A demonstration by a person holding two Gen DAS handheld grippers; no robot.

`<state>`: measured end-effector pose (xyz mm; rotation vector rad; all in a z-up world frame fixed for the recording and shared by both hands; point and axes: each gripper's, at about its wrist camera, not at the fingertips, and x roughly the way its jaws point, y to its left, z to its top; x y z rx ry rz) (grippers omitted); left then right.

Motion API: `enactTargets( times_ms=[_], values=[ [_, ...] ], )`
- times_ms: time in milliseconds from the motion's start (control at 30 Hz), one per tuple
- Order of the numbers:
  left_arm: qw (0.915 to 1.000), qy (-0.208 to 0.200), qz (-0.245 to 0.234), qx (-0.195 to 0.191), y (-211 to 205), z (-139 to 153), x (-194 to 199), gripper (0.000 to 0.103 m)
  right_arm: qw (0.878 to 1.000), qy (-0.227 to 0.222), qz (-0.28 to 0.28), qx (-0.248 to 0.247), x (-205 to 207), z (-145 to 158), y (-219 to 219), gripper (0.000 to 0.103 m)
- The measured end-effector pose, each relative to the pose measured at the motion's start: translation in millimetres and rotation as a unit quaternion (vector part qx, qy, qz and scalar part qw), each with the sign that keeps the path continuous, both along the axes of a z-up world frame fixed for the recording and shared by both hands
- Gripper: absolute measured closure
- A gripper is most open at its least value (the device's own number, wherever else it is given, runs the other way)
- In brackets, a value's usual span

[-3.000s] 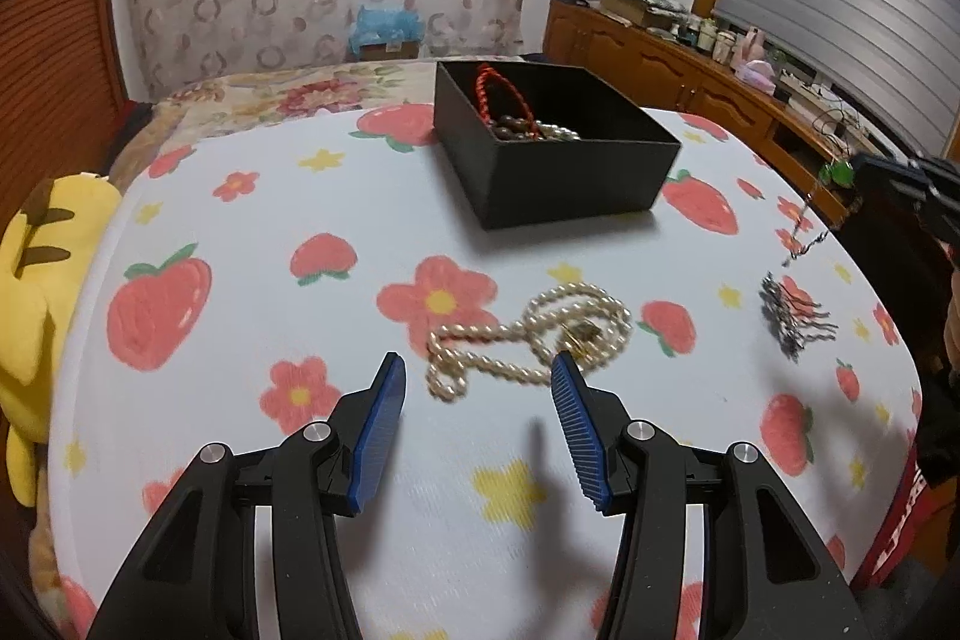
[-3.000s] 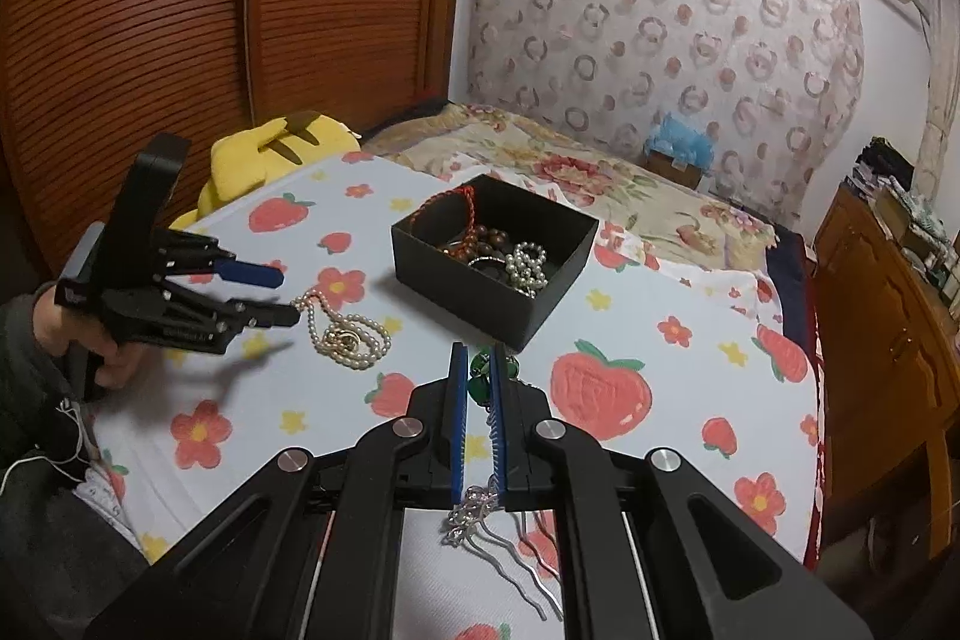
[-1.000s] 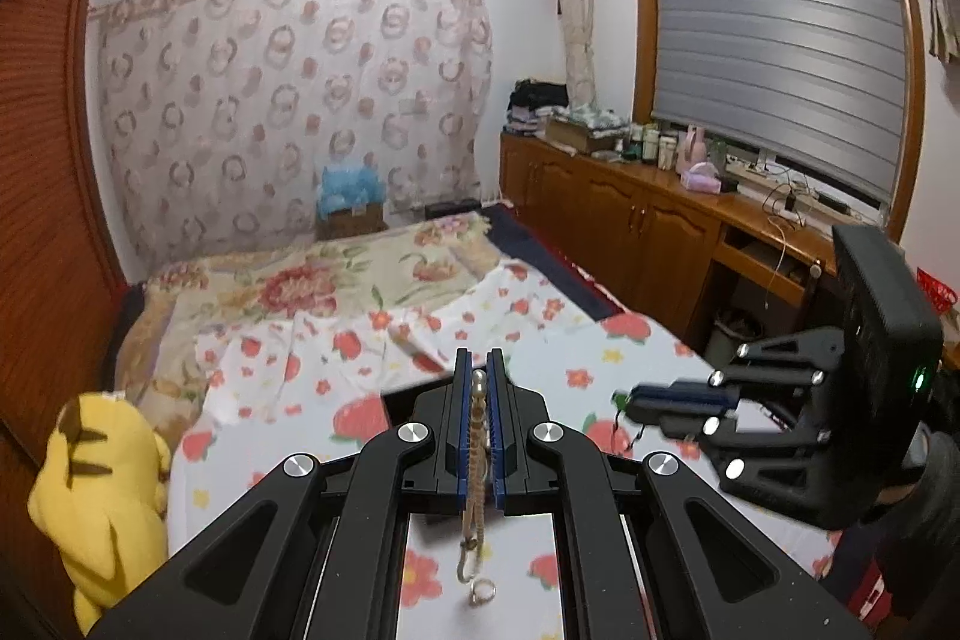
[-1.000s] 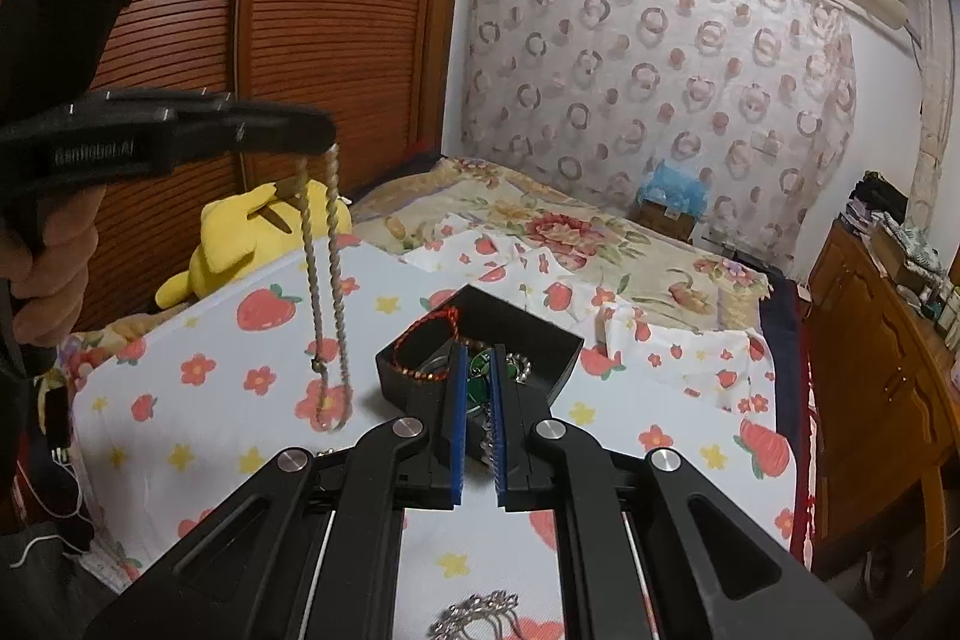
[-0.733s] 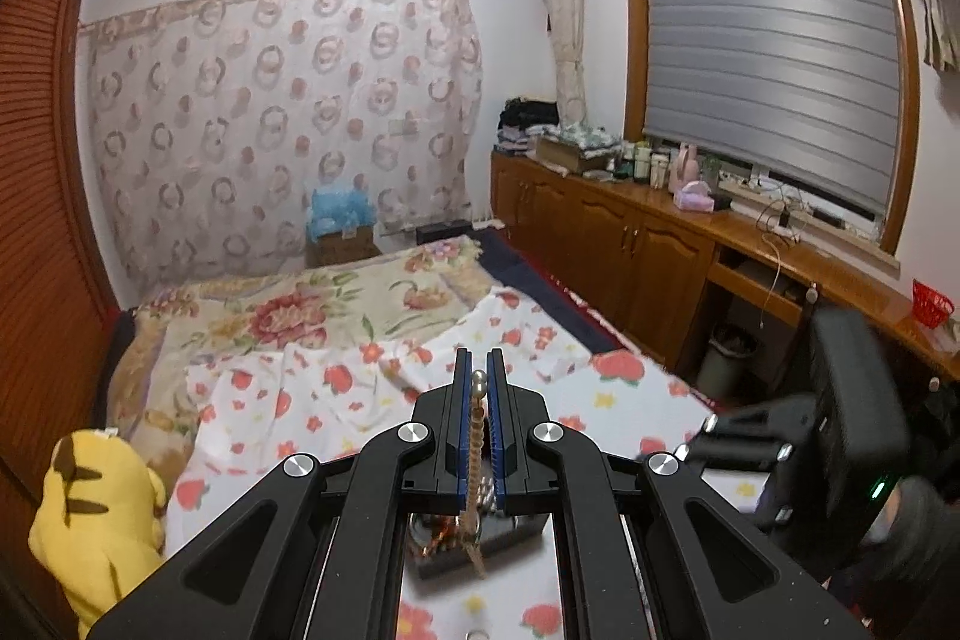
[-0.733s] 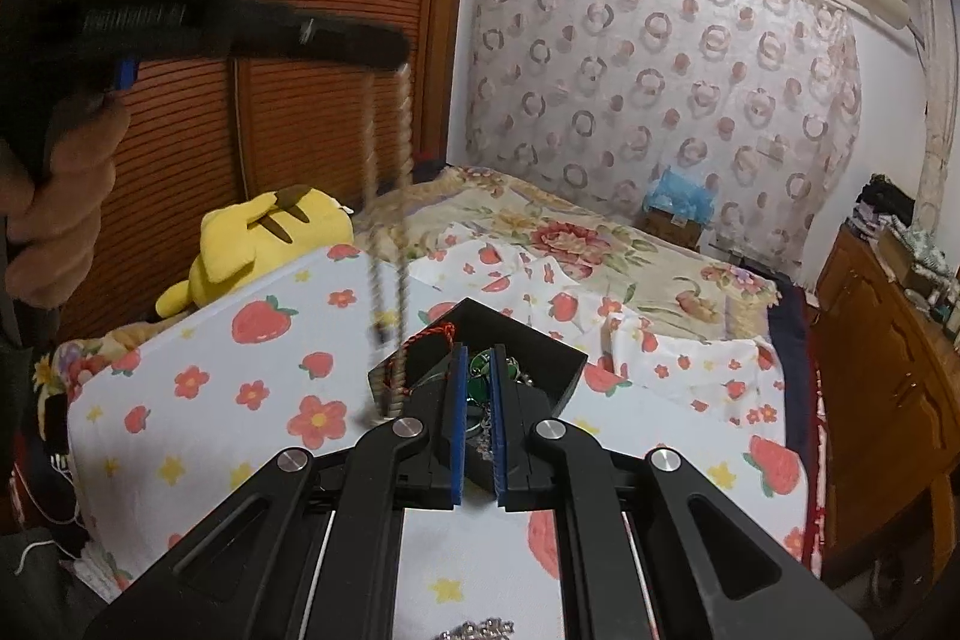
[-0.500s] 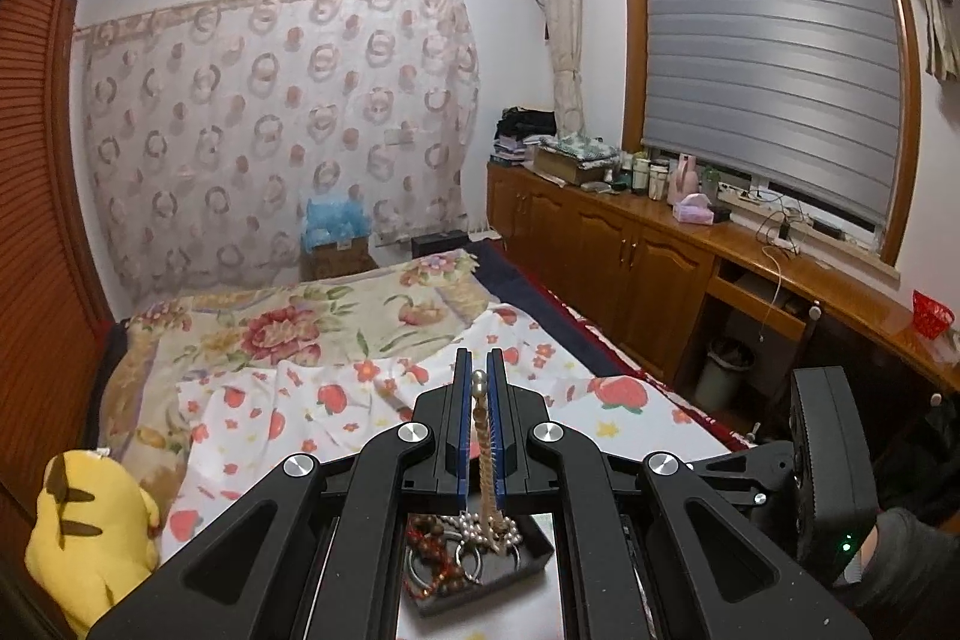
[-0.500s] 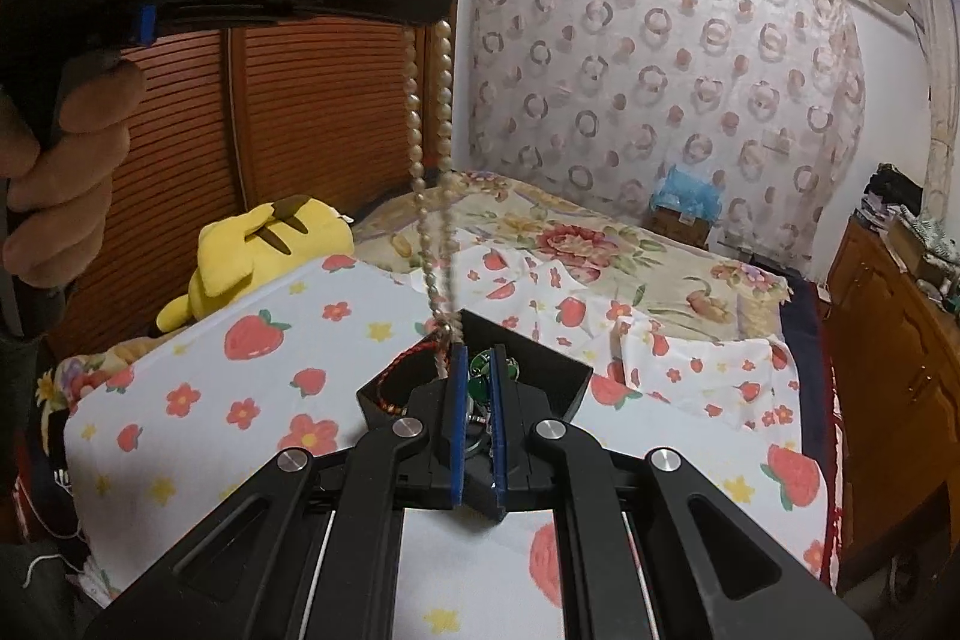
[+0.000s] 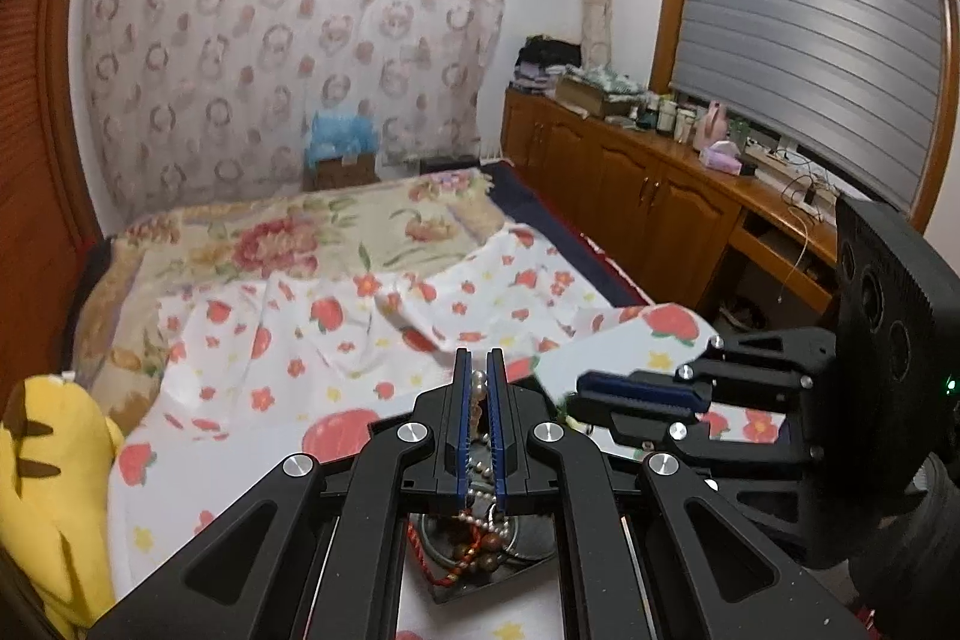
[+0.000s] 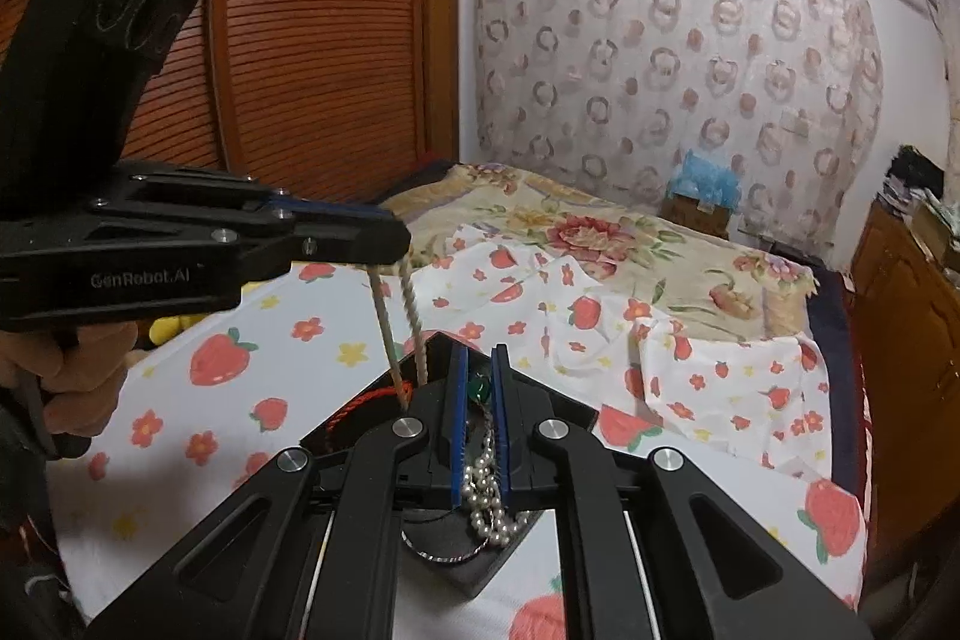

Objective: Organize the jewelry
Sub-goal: 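Lower the pearl necklace into the black box with the left tool and release, then reach the left tool to the pearl ring on the sheet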

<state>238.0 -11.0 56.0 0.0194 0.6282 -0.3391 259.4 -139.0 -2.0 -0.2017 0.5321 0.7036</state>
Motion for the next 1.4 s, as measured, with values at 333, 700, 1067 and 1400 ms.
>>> enactTargets(
  times_ms=[333,700,1067,1400],
  values=[
    [0.9997,0.002,0.024,0.005,19,-18,-17,0.064,1.000,0.004,-0.024,-0.003,-4,-6,-8,0.067],
    [0.9976,-0.011,0.052,0.044,24,-41,-74,0.017,0.999,0.017,-0.043,-0.017,-63,-22,-43,0.060],
    [0.9972,0.019,0.048,0.054,16,-82,-110,0.011,0.995,0.067,-0.055,-0.046,-115,-67,-80,0.028],
    [0.9946,0.058,0.031,0.080,-2,-121,-126,0.011,0.989,0.122,-0.037,-0.079,-140,-107,-83,0.016]
  ],
)
